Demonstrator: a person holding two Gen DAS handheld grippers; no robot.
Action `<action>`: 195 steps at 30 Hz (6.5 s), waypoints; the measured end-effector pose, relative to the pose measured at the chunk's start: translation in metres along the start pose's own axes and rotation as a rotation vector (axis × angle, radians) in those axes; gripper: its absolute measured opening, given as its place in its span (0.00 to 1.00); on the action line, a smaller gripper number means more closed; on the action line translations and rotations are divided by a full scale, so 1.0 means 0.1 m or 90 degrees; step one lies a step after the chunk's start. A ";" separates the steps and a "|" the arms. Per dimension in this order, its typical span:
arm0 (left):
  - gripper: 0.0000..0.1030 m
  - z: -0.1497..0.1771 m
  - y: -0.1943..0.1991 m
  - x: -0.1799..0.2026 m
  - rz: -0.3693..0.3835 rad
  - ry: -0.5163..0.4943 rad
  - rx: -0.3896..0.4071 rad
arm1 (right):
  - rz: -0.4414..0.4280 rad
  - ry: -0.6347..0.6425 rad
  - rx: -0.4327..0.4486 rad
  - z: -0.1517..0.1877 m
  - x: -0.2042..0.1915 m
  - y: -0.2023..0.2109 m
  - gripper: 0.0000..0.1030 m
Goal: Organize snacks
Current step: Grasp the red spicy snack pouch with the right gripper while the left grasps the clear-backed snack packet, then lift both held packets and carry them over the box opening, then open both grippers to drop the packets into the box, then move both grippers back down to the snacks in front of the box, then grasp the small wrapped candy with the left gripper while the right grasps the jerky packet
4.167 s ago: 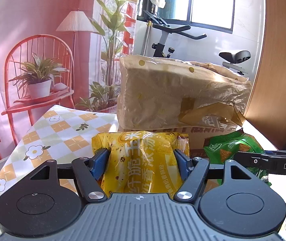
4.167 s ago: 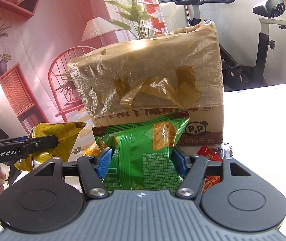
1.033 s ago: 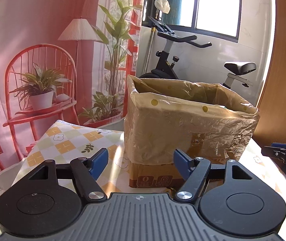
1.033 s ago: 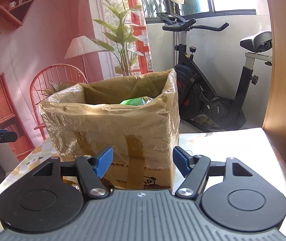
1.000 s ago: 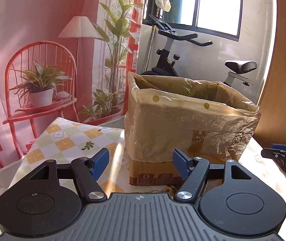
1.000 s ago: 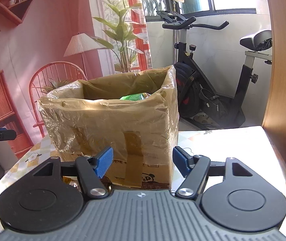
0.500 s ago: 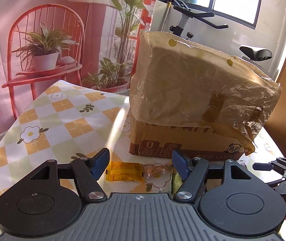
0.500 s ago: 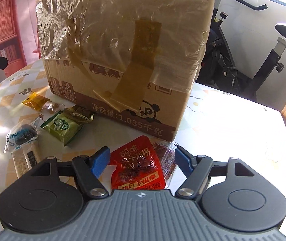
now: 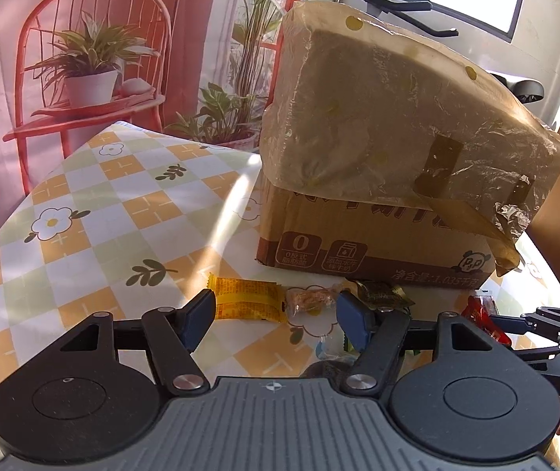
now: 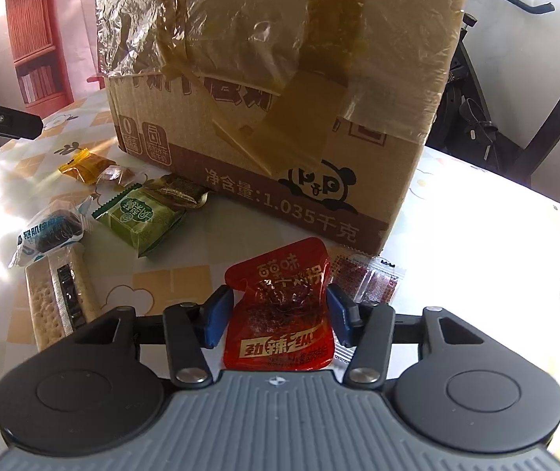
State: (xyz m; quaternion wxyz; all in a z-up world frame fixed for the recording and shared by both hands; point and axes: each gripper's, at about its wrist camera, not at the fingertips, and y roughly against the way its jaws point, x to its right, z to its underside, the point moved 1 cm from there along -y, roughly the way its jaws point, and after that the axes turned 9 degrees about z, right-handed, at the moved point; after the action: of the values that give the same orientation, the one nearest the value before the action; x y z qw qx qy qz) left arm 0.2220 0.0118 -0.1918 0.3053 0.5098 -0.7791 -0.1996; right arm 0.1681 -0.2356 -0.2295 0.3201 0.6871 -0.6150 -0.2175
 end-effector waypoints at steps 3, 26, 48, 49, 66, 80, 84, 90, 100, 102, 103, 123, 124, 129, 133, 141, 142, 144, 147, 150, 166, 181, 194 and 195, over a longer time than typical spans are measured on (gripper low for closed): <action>0.64 0.05 -0.01 -0.04 0.000 0.006 -0.009 | -0.022 -0.040 0.008 0.03 -0.06 0.05 0.48; 0.54 -0.07 -0.50 0.47 0.064 -0.071 -0.043 | 0.006 -0.166 0.087 0.30 -0.17 0.14 0.46; 0.60 -0.05 -1.45 0.95 -0.004 -0.058 -0.112 | 0.011 -0.226 0.109 0.36 -0.03 0.24 0.45; 0.60 -0.04 -1.51 0.97 -0.010 -0.060 -0.113 | 0.010 -0.226 0.107 0.36 -0.03 0.23 0.45; 0.45 0.21 -1.27 1.09 0.018 -0.098 -0.101 | 0.005 -0.227 0.105 0.35 -0.05 0.20 0.45; 0.44 0.36 -0.78 1.06 0.029 -0.117 -0.040 | 0.004 -0.221 0.105 0.35 -0.05 0.21 0.45; 0.44 0.30 -0.50 0.97 0.031 -0.115 -0.029 | 0.010 -0.199 0.110 0.31 -0.10 0.26 0.45; 0.44 0.28 -0.29 0.93 0.035 -0.108 0.001 | 0.017 -0.180 0.134 0.27 -0.20 0.47 0.45; 0.44 0.11 0.20 0.90 0.045 -0.114 0.083 | 0.027 -0.208 0.194 0.05 -0.22 0.95 0.45; 0.44 0.01 0.32 0.91 0.049 -0.119 0.108 | 0.028 -0.206 0.213 -0.05 -0.21 1.05 0.45; 0.44 -0.04 0.38 0.91 0.051 -0.123 0.122 | 0.029 -0.201 0.224 -0.11 -0.21 1.10 0.45; 0.45 -1.71 0.13 1.04 0.049 -0.167 0.218 | 0.038 -0.140 0.283 -1.91 0.19 0.82 0.45; 0.45 -1.75 0.07 1.03 0.040 -0.171 0.216 | 0.041 -0.139 0.273 -1.96 0.22 0.72 0.45; 0.46 -1.89 -0.24 0.93 0.011 -0.150 0.191 | 0.057 -0.136 0.232 -2.10 0.28 0.42 0.45; 0.57 -1.89 -0.37 0.92 -0.009 -0.170 0.181 | 0.071 -0.147 0.205 -2.10 0.35 0.30 0.56; 0.76 -1.77 -0.27 0.84 -0.001 -0.160 0.167 | 0.082 -0.161 0.204 -1.92 0.44 0.46 0.68; 0.76 -1.76 -0.24 0.84 0.000 -0.158 0.169 | 0.081 -0.163 0.203 -1.91 0.45 0.49 0.69; 0.76 -1.73 -0.14 0.83 -0.003 -0.158 0.171 | 0.079 -0.168 0.204 -1.86 0.45 0.58 0.71; 0.76 -1.67 0.03 0.83 -0.003 -0.159 0.181 | 0.073 -0.176 0.208 -1.80 0.46 0.71 0.71; 0.76 -1.62 0.20 0.81 0.003 -0.151 0.186 | 0.070 -0.173 0.210 -1.71 0.41 0.87 0.71; 0.76 -0.93 0.77 0.50 0.019 -0.106 0.166 | 0.031 -0.176 0.236 -1.16 0.21 1.36 0.71; 0.72 -0.45 0.61 0.11 -0.029 -0.072 0.118 | 0.038 -0.194 0.182 -0.61 0.25 1.09 0.73; 0.70 -0.20 0.22 -0.07 -0.034 -0.056 0.063 | 0.073 -0.198 0.039 -0.01 0.39 0.35 0.72; 0.70 -0.19 0.20 -0.07 -0.036 -0.054 0.059 | 0.072 -0.204 0.031 0.00 0.40 0.29 0.72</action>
State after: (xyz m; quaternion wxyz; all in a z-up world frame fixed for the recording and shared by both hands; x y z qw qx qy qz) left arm 0.2238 0.0267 -0.1673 0.2425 0.5360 -0.7852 -0.1933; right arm 0.1531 -0.2757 -0.2052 0.2131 0.6158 -0.7006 -0.2909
